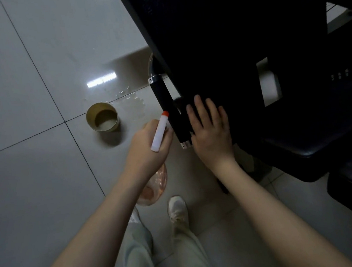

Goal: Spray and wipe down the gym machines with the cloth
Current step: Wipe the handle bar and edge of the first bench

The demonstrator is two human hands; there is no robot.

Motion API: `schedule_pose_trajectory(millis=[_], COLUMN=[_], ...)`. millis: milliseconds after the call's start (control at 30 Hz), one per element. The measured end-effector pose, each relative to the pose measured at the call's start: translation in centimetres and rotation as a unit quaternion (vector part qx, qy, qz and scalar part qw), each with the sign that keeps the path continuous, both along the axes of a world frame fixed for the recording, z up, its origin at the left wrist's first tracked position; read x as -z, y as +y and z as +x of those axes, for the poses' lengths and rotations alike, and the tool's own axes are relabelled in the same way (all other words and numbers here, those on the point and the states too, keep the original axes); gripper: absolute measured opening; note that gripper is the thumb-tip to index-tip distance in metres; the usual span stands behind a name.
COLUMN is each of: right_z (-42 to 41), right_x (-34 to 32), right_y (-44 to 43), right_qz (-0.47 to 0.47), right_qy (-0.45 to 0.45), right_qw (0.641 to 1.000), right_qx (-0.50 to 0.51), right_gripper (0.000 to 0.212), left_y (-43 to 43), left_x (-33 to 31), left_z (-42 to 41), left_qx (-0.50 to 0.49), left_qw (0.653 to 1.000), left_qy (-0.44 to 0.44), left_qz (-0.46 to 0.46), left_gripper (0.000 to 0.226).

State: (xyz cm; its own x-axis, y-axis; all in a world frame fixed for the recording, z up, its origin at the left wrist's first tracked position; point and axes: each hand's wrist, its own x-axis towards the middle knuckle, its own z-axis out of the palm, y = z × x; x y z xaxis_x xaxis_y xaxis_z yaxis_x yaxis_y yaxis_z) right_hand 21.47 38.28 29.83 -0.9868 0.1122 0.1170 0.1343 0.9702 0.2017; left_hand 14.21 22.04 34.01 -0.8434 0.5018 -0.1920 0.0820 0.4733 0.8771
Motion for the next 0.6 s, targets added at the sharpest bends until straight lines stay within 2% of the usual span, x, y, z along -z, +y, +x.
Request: schedule_pose_trajectory(millis=[67,167,267,333,400,500,600], right_z=[2.4,3.9,1.0,-2.2,-4.4,-4.3,-2.8], right_x=[0.3,-0.3,-1.8,-2.7,-2.9,-3.0,-2.9], right_y=[0.6,0.6,0.0,-0.1,-0.3,-0.6,-0.5], right_qz=[0.032,0.031,-0.03,-0.001,0.084,0.21,0.305], right_qy=[-0.015,0.009,0.081,0.104,0.032,-0.091,-0.14], right_qw=[0.997,0.997,0.993,0.989,0.99,0.969,0.936], right_qx=[-0.069,-0.076,-0.081,-0.103,-0.108,-0.096,-0.105], right_gripper=[0.05,0.042,0.038,0.034,0.042,0.058,0.063], left_y=[-0.2,-0.4,-0.6,-0.7,-0.8,-1.0,-1.3], left_x=[-0.1,-0.4,-0.6,-0.7,-0.7,-0.7,-0.5], left_z=[0.1,0.3,0.2,0.2,0.2,0.0,-0.1], left_qx=[0.002,0.006,0.006,0.004,0.002,0.007,0.013], left_qw=[1.0,1.0,1.0,1.0,1.0,1.0,1.0], left_qy=[-0.006,-0.007,-0.002,0.003,0.008,0.01,0.013], left_qz=[-0.005,-0.003,-0.002,-0.008,-0.015,-0.01,-0.009], left_gripper=[0.031,0.029,0.029,0.032,0.031,0.025,0.026])
